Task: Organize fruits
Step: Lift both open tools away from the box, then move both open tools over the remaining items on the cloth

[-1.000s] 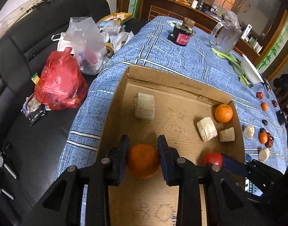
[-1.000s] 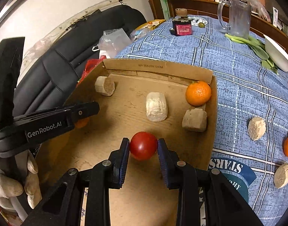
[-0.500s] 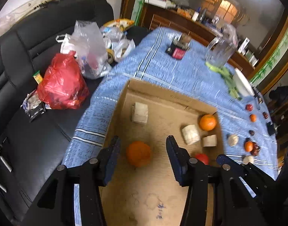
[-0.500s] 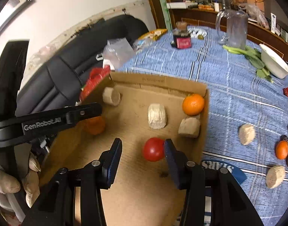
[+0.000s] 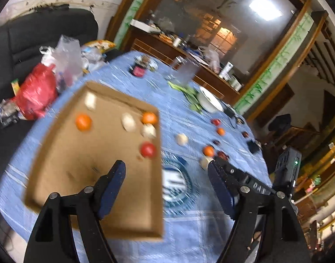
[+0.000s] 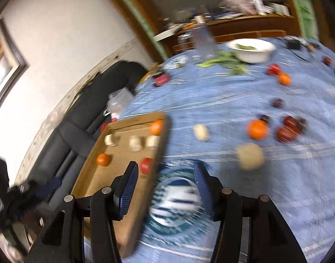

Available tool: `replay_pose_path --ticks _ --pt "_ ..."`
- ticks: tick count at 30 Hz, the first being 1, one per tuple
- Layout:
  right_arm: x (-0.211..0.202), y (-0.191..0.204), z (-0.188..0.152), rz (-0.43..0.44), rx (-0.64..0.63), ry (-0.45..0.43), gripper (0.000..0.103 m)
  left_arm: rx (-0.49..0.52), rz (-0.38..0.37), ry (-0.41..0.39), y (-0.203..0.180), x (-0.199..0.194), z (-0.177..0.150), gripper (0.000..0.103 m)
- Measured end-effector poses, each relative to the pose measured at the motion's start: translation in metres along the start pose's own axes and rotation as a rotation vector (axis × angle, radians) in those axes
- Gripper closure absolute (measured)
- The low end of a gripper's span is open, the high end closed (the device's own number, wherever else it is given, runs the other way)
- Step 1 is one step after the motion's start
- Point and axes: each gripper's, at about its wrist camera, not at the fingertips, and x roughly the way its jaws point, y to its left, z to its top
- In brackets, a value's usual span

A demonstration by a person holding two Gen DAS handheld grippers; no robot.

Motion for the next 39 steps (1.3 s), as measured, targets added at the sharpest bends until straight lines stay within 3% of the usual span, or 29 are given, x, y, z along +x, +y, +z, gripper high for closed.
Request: replay_pose_path --ticks 6,11,26,39 --pt "-0.038 -0.052 -0.015 -0.19 0.035 -0.054 0.041 0.03 -0.023 0.072 -0.034 0.02 -0.033 0.026" --pt "-0.061 -0.069 -0.023 -0.241 0.025 -0.103 0.027 0.095 -0.035 0.099 -0.069 0.035 -0.048 0.026" --pt "-0.05 -0.085 -0.028 -0.297 0.005 -0.075 0.027 0.137 -0.006 0.201 -0.078 0.083 -0.069 0.026" --pt "-0.053 -0.096 -0.025 -0.26 0.03 -0.078 0.027 0.247 0.117 0.234 -0.092 0.128 -0.065 0.026"
